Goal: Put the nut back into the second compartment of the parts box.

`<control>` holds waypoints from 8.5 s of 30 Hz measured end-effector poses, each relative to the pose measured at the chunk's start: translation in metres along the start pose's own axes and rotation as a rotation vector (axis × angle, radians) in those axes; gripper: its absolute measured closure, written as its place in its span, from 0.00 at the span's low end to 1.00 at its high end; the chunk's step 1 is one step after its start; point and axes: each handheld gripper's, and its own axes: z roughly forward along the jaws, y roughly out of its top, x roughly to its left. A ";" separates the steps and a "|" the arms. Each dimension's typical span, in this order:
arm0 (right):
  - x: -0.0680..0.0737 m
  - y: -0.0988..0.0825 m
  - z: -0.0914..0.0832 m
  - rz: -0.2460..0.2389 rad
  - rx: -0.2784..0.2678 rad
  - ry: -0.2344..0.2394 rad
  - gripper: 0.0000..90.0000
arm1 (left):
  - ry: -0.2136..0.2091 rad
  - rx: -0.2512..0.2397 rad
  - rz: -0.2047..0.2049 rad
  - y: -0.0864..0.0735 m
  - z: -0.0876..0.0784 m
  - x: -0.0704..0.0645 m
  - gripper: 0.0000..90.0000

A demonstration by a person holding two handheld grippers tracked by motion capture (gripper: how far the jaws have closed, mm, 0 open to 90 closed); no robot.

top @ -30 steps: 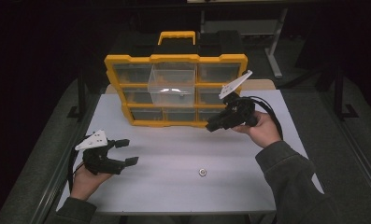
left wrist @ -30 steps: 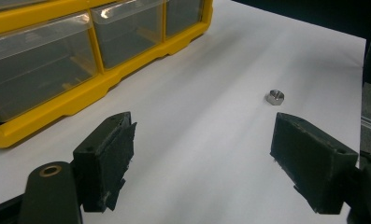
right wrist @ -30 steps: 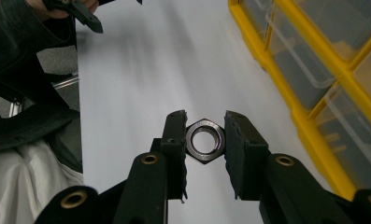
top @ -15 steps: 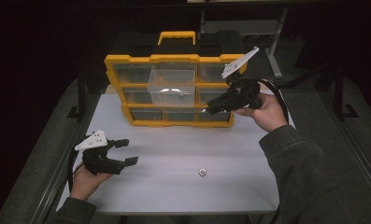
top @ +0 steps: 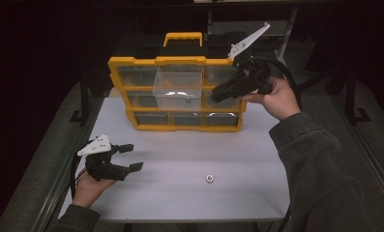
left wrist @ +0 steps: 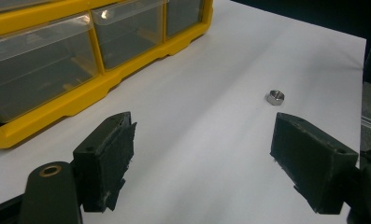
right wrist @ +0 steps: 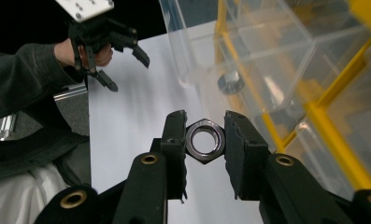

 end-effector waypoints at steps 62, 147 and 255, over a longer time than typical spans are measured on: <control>-0.010 0.079 0.035 -0.023 0.063 -0.040 0.70 | 0.003 0.016 0.020 0.002 -0.005 0.001 0.24; 0.010 -0.120 0.070 0.152 0.028 -0.047 0.46 | 0.007 0.018 0.006 0.000 0.003 -0.001 0.20; 0.069 -0.186 0.186 0.046 0.202 -0.088 0.73 | 0.000 0.023 0.025 0.002 0.001 -0.002 0.21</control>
